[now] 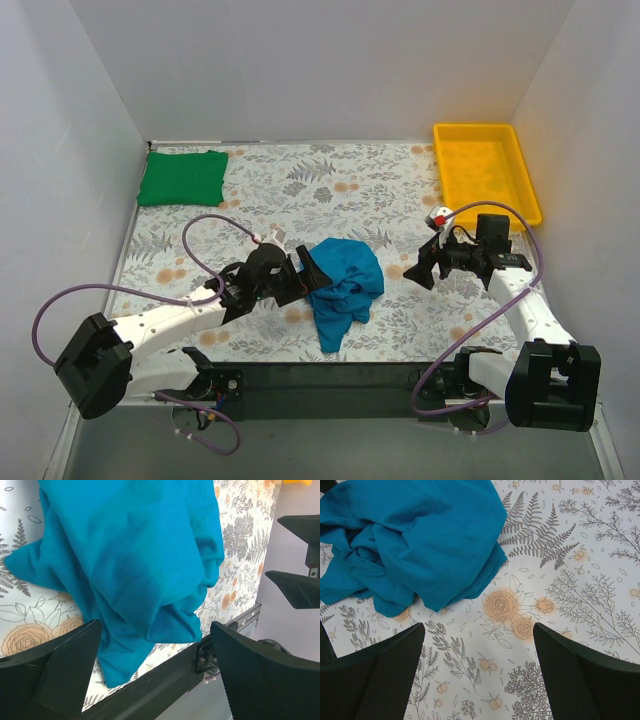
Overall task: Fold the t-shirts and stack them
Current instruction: Flatten the tshirt out
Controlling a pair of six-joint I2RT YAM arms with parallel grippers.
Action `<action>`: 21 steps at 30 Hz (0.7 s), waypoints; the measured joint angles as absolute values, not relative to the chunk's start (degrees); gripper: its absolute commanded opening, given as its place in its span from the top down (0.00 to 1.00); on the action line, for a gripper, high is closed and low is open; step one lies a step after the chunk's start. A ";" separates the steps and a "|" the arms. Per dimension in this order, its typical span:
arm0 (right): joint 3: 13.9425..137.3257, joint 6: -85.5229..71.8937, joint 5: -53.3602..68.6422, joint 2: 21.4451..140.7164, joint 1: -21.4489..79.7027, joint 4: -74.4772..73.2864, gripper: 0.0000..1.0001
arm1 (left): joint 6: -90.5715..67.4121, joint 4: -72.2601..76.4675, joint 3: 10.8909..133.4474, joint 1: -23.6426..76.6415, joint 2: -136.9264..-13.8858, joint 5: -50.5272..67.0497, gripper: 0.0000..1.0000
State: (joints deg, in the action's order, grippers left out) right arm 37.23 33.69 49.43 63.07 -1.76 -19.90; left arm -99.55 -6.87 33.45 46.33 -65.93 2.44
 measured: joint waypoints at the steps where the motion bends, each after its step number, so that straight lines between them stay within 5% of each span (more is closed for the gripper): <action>1: 37.28 33.74 49.43 63.09 -1.76 -19.99 0.05 | -99.55 -6.61 33.65 46.39 -66.41 2.37 0.12; 6: 37.36 34.09 49.45 63.09 -1.76 -20.01 0.05 | -99.48 -4.82 34.50 46.63 -69.21 1.17 0.20; 9: 37.39 34.33 49.45 63.11 -1.76 -20.05 0.05 | -99.15 -3.70 35.53 46.63 -71.46 0.75 0.37; 14: 37.41 34.70 49.47 63.11 -1.76 -20.62 0.05 | -98.17 -1.67 36.58 46.74 -75.05 0.80 1.00; 21: 37.43 35.16 49.74 63.22 -1.76 -21.26 0.05 | -93.86 -1.34 36.60 46.78 -73.23 0.32 1.00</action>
State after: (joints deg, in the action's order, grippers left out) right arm 37.43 35.16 49.74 63.22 -1.76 -21.26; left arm -93.86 -1.34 36.60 46.78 -73.23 0.32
